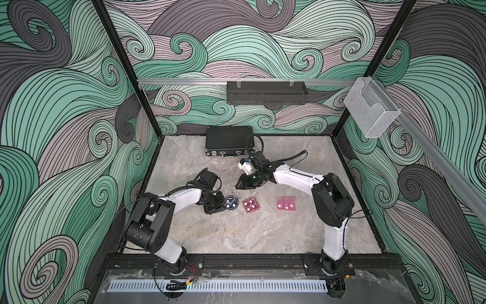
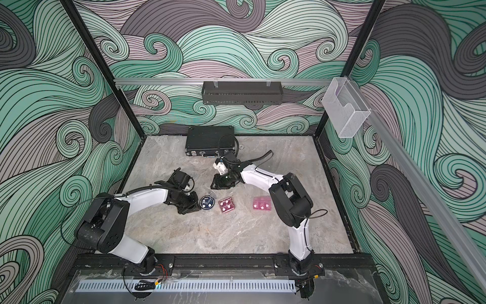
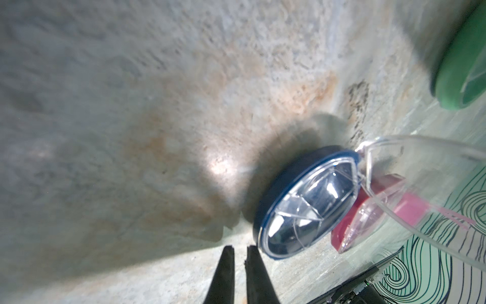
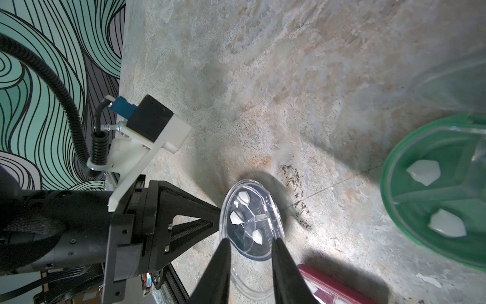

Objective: Close pillboxes
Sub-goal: Close the lid on the pillbox.

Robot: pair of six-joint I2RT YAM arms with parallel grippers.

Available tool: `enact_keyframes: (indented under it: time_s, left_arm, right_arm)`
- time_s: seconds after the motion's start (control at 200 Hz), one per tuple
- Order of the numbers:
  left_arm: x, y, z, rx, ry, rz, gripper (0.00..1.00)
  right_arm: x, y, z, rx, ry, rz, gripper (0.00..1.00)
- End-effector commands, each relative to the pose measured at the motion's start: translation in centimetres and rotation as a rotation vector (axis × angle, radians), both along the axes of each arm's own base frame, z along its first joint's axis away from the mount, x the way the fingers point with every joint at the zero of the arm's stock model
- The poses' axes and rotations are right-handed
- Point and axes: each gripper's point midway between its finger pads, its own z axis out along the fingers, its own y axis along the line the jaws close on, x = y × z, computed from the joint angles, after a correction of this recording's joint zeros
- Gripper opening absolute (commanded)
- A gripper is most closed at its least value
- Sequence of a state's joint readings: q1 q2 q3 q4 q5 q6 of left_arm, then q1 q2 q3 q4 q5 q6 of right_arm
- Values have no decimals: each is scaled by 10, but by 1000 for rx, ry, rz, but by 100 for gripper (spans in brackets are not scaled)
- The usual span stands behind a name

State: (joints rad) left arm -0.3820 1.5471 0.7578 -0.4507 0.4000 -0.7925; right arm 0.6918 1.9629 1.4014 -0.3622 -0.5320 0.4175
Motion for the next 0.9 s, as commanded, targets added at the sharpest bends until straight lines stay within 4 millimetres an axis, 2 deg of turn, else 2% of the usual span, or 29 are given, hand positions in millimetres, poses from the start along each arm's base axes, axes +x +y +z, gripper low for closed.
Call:
enact_keyframes:
  time_s: [0.0,0.205,0.33,0.896]
  left_arm:
    - [9,-2,9,7,-31,-13,13]
    - [8,-2,8,8,-28,-13,13]
    - [8,-2,8,8,-30,-13,13]
    - [8,-2,7,8,-29,-14,13]
  right_arm:
    - [-5,2,15,25,-19,14,32]
    - [2,2,28,47,-71,-2,33]
    - [1,2,29,49,-76,-3,33]
    - [-16,9,10,34,-28,34,25]
